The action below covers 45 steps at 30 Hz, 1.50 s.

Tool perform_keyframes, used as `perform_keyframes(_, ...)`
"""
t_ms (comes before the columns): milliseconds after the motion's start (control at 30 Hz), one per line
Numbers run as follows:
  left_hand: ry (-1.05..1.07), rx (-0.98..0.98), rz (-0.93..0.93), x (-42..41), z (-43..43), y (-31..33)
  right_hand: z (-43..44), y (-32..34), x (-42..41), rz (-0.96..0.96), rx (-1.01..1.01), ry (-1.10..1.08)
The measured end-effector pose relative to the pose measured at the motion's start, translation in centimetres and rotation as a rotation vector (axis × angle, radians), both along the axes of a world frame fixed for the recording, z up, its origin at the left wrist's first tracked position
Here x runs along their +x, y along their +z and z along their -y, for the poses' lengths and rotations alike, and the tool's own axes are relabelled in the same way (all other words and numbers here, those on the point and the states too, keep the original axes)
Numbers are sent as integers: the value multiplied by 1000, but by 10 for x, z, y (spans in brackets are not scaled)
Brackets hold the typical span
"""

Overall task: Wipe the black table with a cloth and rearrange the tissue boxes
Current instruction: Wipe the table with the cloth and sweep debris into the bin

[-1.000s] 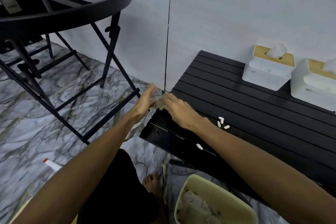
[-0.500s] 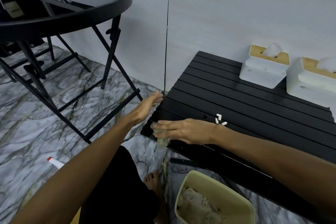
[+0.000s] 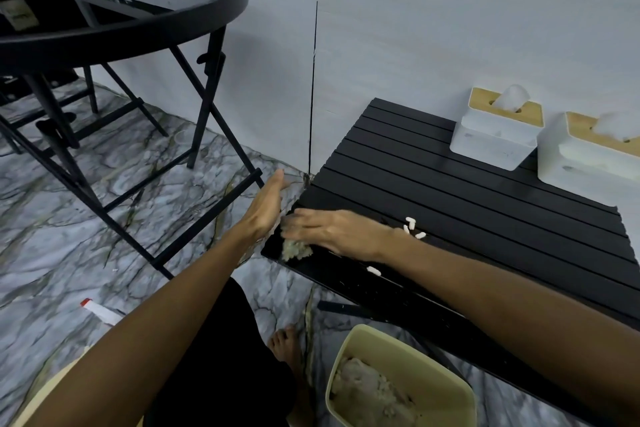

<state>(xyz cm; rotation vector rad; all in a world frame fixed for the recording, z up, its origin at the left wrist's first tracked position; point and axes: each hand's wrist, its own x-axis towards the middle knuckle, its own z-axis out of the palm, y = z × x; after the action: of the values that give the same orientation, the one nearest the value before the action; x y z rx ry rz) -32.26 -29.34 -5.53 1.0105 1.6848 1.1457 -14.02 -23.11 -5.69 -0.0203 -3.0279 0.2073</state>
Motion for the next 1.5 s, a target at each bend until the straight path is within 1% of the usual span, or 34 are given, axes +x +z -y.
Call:
perform_keyframes(67,-5,4,-5,-2,1,3,9,-4,-1,21,-2,60)
perform_keyframes(167,-36,7,-37,-6,3,-2,16,1,23,62,14,172)
perform_keyframes(300,-91,-3,-192,-1,2,-10,17,8,79,140,24,198)
perform_keyframes(400,-151,66,-330,12,1,-13,18,28,111,148,41,215)
perform_keyframes(467,-167,108,-417,21,1,-13,16,44,116,95,5,170)
perform_keyframes(567,-174,123,-490,26,-1,-14,-4,51,98,-7,7,7)
perform_keyframes(667,-99,141,-463,29,-3,-15,-19,33,63,-24,29,-158)
perform_keyframes(733,-41,147,-433,31,-3,-14,-16,18,41,5,25,-208)
perform_keyframes(800,-24,151,-413,30,-4,-14,-8,11,33,14,17,-206)
perform_keyframes(867,-46,166,-459,28,-4,-15,0,11,42,29,17,-175)
perform_keyframes(1033,-163,195,-759,35,-7,-25,7,16,100,71,-21,-116)
perform_keyframes(1133,-232,222,-863,42,-8,-31,7,25,125,135,-85,-109)
perform_keyframes(1167,-245,222,-884,44,-8,-33,5,32,128,114,-131,-136)
perform_keyframes(1233,-258,216,-914,47,-8,-37,-3,46,128,5,-232,-244)
perform_keyframes(1267,-257,216,-931,48,-8,-39,-12,50,126,-57,-239,-304)
perform_keyframes(1333,-253,224,-960,49,-7,-42,-36,48,119,-120,-180,-422)
perform_keyframes(1400,-253,224,-979,49,-7,-44,-61,35,111,-107,-140,-516)
perform_keyframes(1500,-259,215,-1001,49,-6,-44,-79,14,102,18,-178,-590)
